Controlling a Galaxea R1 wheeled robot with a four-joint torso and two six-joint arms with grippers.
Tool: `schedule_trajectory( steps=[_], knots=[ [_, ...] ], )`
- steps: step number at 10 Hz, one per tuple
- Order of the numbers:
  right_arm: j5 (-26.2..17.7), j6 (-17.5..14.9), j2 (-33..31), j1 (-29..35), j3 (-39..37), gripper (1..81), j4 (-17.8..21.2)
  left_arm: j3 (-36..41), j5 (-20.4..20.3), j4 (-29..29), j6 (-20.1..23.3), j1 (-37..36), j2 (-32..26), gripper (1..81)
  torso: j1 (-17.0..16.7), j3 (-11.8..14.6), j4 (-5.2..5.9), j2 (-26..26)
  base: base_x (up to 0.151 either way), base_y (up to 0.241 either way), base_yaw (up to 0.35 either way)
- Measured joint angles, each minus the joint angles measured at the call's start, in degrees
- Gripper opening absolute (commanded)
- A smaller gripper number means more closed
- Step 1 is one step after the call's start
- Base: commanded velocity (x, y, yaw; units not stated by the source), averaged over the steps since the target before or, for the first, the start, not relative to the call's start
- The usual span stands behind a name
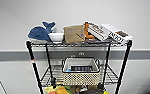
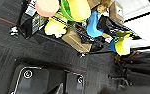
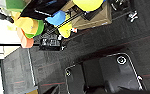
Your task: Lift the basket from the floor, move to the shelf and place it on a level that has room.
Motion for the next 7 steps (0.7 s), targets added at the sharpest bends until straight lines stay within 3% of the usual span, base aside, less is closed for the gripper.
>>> schedule_trajectory(
  steps=[7],
  knots=[
    [3.8, -0.3, 14.3, -11.4, -16.3, 81.1, -9.3, -18.5, -11.7, 8.5, -0.1, 15.0, 18.2, 81.1, 0.0, 0.0, 0.00, -0.1, 0.000, 0.000, 0.000]
  ],
)
